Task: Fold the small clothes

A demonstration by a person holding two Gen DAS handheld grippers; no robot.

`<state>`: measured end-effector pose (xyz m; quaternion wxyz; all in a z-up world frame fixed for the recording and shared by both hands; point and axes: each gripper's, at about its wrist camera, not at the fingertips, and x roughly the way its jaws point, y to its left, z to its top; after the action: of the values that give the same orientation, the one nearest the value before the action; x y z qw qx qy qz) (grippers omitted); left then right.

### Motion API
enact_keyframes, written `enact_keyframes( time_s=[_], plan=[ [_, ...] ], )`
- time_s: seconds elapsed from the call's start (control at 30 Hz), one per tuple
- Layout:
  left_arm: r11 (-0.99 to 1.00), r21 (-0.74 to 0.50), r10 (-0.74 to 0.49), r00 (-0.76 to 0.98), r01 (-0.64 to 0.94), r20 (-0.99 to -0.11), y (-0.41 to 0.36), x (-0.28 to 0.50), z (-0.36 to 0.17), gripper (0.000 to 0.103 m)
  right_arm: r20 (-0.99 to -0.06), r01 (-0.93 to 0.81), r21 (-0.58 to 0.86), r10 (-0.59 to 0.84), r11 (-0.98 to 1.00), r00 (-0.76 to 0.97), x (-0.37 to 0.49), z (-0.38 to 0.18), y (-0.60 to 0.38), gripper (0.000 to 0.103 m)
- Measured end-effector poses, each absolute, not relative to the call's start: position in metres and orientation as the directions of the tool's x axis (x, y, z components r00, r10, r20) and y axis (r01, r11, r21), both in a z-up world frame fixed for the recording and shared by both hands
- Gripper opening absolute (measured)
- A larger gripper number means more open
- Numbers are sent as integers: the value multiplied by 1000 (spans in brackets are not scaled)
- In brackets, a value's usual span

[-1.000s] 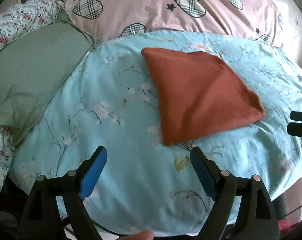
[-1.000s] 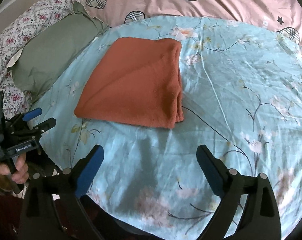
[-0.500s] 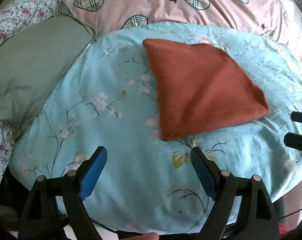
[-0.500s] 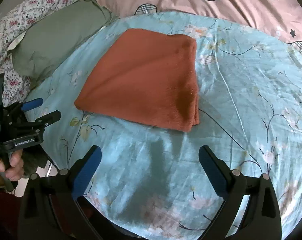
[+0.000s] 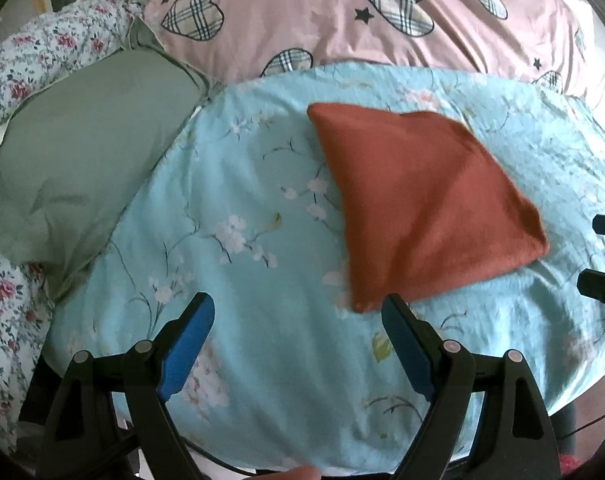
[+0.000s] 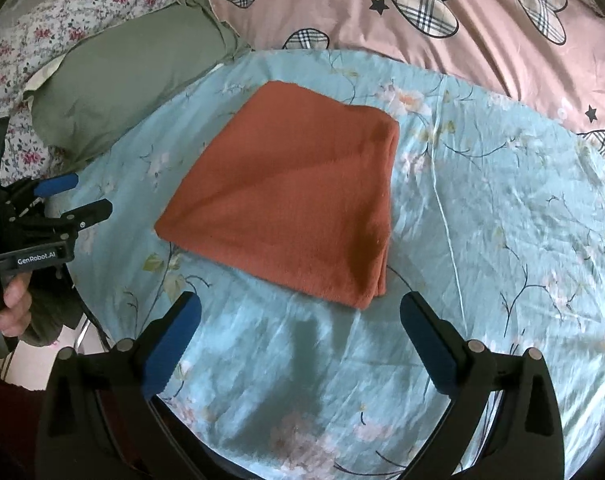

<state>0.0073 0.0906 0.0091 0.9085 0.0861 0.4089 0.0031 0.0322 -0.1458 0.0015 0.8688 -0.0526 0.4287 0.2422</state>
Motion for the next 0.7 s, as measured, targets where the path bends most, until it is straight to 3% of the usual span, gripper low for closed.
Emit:
enact_keyframes(
  time_s=[0.7],
  plan=[
    [982, 163, 65, 641, 94, -765, 71, 34, -7, 89, -802, -467, 130, 370, 874, 469, 61, -24, -136, 100]
  ],
)
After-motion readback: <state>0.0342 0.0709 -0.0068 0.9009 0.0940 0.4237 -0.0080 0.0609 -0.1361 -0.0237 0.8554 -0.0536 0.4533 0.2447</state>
